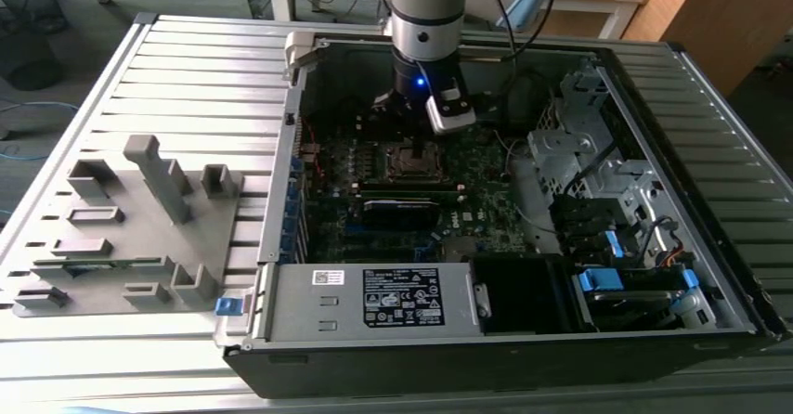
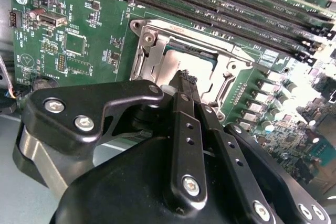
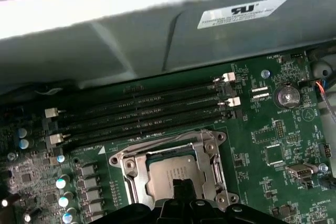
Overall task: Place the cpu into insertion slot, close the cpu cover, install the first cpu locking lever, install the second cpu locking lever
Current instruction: 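Install the first cpu locking lever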
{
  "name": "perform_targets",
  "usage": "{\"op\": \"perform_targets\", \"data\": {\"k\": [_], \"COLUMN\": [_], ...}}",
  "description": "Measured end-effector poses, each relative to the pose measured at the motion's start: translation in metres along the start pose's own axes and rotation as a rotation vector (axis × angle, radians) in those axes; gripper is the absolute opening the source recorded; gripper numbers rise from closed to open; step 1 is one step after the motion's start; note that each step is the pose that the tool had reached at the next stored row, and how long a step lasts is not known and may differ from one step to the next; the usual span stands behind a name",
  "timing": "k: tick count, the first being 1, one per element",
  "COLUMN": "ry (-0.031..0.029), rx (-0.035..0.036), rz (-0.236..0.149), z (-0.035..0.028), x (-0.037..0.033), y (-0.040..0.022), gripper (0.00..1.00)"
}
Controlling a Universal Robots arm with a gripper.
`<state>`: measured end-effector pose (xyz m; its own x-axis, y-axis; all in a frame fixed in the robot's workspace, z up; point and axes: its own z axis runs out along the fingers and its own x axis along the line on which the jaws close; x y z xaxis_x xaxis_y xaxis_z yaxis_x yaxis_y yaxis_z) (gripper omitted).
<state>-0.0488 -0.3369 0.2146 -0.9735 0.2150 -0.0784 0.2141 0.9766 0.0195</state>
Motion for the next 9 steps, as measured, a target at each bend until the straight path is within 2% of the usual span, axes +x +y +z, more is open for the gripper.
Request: {"op": "perform_targets", "data": {"k": [6, 9], "ry": [0.0008, 0.0009], "rx": [-0.0029, -0.0035], "rz": [-0.043, -0.046], "z": [-0.0005, -0.0054], "x": [-0.0001, -0.0005], "y": [-0.0005, -0.0004], "gripper": [0.10, 0.10]}}
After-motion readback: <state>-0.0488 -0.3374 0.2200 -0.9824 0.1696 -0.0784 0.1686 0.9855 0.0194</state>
